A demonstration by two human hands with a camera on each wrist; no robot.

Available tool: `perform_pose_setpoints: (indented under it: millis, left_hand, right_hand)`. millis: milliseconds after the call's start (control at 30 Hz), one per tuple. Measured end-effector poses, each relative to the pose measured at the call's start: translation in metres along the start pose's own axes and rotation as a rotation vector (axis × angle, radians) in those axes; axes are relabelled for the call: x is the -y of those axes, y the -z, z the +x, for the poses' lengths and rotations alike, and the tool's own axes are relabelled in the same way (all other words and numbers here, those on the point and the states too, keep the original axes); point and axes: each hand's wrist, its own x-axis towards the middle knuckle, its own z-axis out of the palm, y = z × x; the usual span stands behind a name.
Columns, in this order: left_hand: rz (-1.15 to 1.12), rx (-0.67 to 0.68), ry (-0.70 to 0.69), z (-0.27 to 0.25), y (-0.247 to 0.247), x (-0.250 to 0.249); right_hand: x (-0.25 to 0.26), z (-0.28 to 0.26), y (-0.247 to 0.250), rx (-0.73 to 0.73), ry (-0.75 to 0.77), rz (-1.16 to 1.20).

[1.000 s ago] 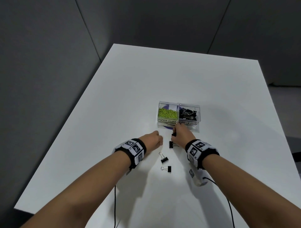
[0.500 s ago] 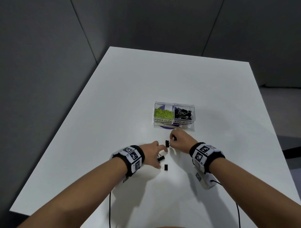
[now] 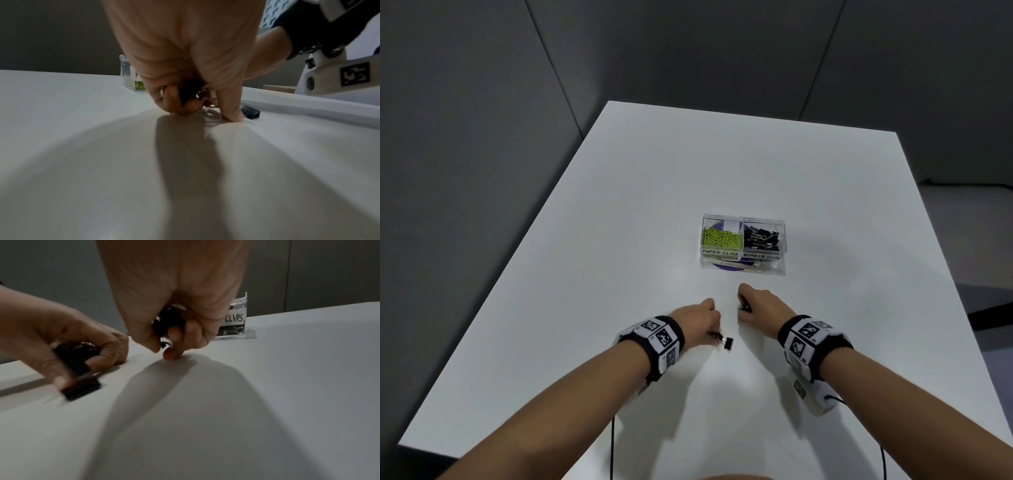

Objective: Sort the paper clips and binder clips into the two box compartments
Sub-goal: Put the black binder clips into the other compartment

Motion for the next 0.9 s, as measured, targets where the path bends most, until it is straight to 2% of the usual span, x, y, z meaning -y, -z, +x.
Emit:
perform_pose_setpoints:
  millis: [67,200,367,533,767,900]
  left_hand:
    - [0.061,0.012,-0.015,0.001,0.001,-0.001]
    - [0.181,0.028,0.029,0.002,0.004,-0.007]
    - [0.02,0.022,0.104,0.0,0.006,-0.004]
    - [-0.086,0.001,0.133,-0.006,0.008,0.006]
    - [-0.043,-0.016,0.104,-0.009,0.033,0.009]
    - [-0.019,-0.009,0.098,-0.001,0.058,0.014]
  right_hand:
    - [0.001,-0.012,-0.002,0.005,0.012,0.014]
    - [0.006,-0.032,-0.008,0.044,0.04,-0.108]
    - [0.015,-0.036,-0.022,0.026,-0.028,-0.097]
    - [0.028,-0.033,-0.034,0.083,-0.091,-0.059]
    - [0.024,-0.03,-0.03,0.076,-0.088,-0.139]
    - [0.008,-0.026,-0.003,0.063,-0.09,-0.139]
